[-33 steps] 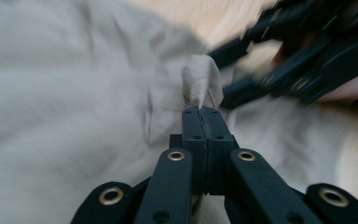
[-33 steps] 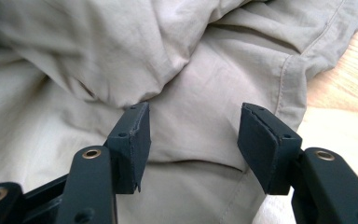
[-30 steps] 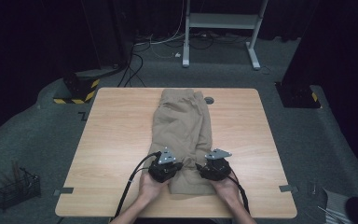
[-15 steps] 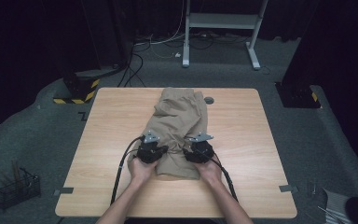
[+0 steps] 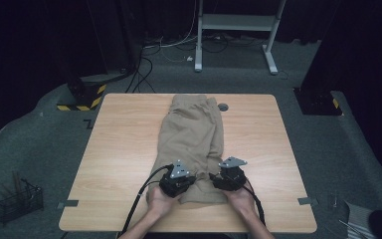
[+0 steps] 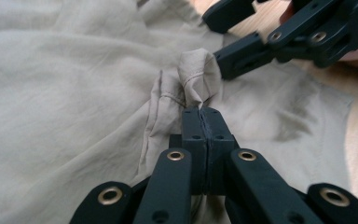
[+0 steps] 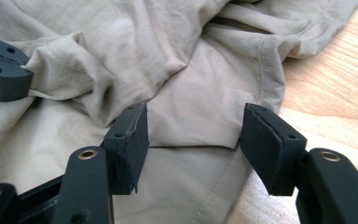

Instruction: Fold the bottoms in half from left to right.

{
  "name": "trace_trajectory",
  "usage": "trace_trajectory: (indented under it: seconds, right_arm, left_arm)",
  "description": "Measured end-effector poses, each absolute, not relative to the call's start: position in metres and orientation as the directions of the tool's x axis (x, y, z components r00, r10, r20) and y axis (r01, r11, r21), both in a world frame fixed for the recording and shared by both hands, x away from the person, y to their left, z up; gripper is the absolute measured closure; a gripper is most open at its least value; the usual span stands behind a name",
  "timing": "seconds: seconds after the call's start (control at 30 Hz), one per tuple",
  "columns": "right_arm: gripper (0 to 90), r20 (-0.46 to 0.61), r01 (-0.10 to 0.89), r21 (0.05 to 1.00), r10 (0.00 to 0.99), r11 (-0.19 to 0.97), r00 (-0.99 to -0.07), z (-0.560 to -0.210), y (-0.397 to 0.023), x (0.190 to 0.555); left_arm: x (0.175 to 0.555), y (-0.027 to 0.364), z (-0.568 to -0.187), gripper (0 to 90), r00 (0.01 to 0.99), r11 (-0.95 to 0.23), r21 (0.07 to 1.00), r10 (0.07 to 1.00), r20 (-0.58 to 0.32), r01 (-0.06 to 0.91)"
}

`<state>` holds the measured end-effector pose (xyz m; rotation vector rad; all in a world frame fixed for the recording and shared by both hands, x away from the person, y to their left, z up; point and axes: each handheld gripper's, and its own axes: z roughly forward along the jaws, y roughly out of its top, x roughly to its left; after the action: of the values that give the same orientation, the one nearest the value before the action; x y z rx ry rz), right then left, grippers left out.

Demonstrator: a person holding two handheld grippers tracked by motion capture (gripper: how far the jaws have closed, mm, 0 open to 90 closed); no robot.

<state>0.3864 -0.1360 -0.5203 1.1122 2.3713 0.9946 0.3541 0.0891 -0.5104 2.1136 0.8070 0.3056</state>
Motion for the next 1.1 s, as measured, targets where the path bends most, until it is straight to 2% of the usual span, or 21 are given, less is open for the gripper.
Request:
trace_trajectory:
  seconds: [0.07, 0.2, 0.33, 0.5, 0.67, 0.87, 0.97, 1.1]
  right_arm:
    - [42.4, -0.011, 0.529, 0.718, 0.767, 0.452, -0.641, -0.52, -0.135, 0.386]
    - [46.1, 0.007, 0.507, 0.754, 0.767, 0.417, -0.642, -0.514, -0.137, 0.384]
    - [49.1, 0.007, 0.459, 0.785, 0.735, 0.417, -0.678, -0.503, -0.134, 0.378]
    - [53.1, 0.035, 0.456, 0.782, 0.7, 0.425, -0.713, -0.498, -0.122, 0.38]
    - [53.0, 0.045, 0.498, 0.75, 0.718, 0.435, -0.695, -0.509, -0.114, 0.391]
    - [53.3, 0.023, 0.485, 0.745, 0.709, 0.459, -0.705, -0.513, -0.102, 0.392]
    - [62.6, 0.015, 0.49, 0.724, 0.699, 0.486, -0.715, -0.517, -0.096, 0.395]
    - [83.1, -0.02, 0.466, 0.723, 0.69, 0.509, -0.723, -0.52, -0.094, 0.396]
  left_arm:
    - [0.351, 0.086, -0.509, 88.3, 0.769, -0.467, 0.781, 0.639, -0.026, 0.415]
    - [0.354, 0.088, -0.513, 85.3, 0.762, -0.496, 0.756, 0.647, -0.006, 0.427]
    - [0.352, 0.09, -0.514, 75.0, 0.77, -0.501, 0.747, 0.638, -0.023, 0.437]
    - [0.337, 0.093, -0.51, 59.1, 0.75, -0.502, 0.758, 0.661, 0.026, 0.416]
    - [0.317, 0.109, -0.51, 59.2, 0.71, -0.479, 0.766, 0.703, 0.042, 0.429]
    - [0.308, 0.118, -0.511, 59.5, 0.673, -0.448, 0.772, 0.739, 0.035, 0.451]
    - [0.31, 0.117, -0.52, 58.5, 0.661, -0.453, 0.758, 0.749, 0.038, 0.47]
    - [0.312, 0.117, -0.525, 57.4, 0.656, -0.443, 0.767, 0.753, 0.038, 0.464]
